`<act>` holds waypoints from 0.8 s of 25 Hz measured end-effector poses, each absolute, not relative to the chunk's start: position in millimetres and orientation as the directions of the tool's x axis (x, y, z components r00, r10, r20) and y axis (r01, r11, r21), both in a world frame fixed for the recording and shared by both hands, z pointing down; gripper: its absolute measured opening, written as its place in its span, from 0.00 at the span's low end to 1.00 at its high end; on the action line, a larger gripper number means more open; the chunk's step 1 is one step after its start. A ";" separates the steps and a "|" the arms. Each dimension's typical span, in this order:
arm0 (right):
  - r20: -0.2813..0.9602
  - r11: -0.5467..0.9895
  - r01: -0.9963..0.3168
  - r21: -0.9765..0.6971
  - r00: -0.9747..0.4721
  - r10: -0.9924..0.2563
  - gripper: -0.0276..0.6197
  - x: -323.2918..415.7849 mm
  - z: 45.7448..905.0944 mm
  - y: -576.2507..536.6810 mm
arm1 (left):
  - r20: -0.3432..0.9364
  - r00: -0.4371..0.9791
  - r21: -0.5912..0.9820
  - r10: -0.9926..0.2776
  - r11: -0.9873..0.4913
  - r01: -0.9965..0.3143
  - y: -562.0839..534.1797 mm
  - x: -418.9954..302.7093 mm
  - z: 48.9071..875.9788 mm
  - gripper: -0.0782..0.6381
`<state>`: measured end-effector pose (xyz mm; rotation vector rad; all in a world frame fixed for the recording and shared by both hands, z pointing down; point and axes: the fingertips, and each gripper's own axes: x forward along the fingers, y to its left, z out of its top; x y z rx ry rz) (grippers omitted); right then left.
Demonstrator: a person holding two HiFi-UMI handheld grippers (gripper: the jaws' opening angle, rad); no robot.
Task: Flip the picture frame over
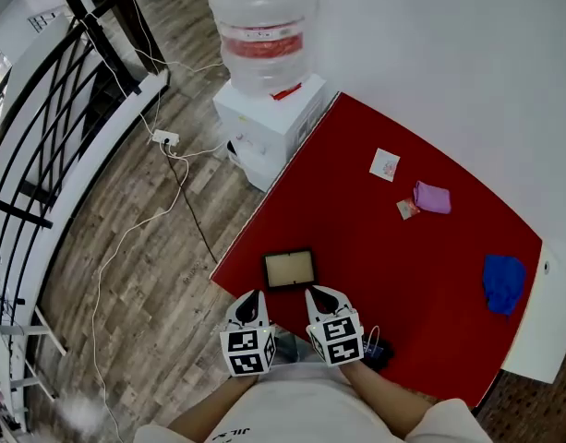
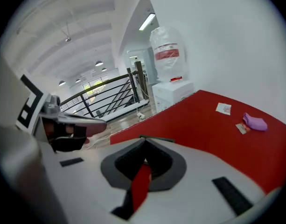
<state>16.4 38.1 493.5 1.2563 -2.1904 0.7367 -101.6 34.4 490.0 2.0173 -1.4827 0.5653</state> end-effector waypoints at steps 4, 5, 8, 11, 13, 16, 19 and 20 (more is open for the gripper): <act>0.660 0.381 -0.906 -0.183 -0.401 -0.635 0.05 21.0 489.6 38.7 | 0.622 0.315 0.221 -0.717 -0.225 -0.949 38.1 -93.3 482.7 0.12; 0.664 0.379 -0.908 -0.178 -0.395 -0.635 0.05 22.2 489.9 39.1 | 0.621 0.319 0.217 -0.716 -0.233 -0.948 39.0 -91.4 481.9 0.12; 0.668 0.378 -0.910 -0.171 -0.389 -0.634 0.05 24.5 489.1 38.6 | 0.623 0.328 0.215 -0.710 -0.248 -0.945 40.3 -87.7 481.6 0.12; 0.664 0.379 -0.910 -0.170 -0.390 -0.638 0.05 24.1 487.8 38.2 | 0.626 0.329 0.225 -0.707 -0.240 -0.944 38.0 -87.7 482.6 0.12; 0.663 0.383 -0.908 -0.170 -0.393 -0.637 0.05 23.6 487.9 39.1 | 0.625 0.326 0.223 -0.709 -0.238 -0.945 36.9 -88.2 480.9 0.12; 0.660 0.380 -0.908 -0.175 -0.395 -0.639 0.05 24.2 486.5 38.4 | 0.622 0.326 0.216 -0.712 -0.244 -0.946 36.7 -87.9 478.3 0.12; 0.659 0.377 -0.909 -0.179 -0.395 -0.640 0.05 24.6 485.6 37.4 | 0.626 0.326 0.212 -0.708 -0.248 -0.945 37.8 -86.7 478.6 0.12; 0.659 0.377 -0.908 -0.180 -0.396 -0.640 0.05 24.6 485.6 37.4 | 0.628 0.325 0.209 -0.707 -0.249 -0.946 38.0 -86.2 479.0 0.12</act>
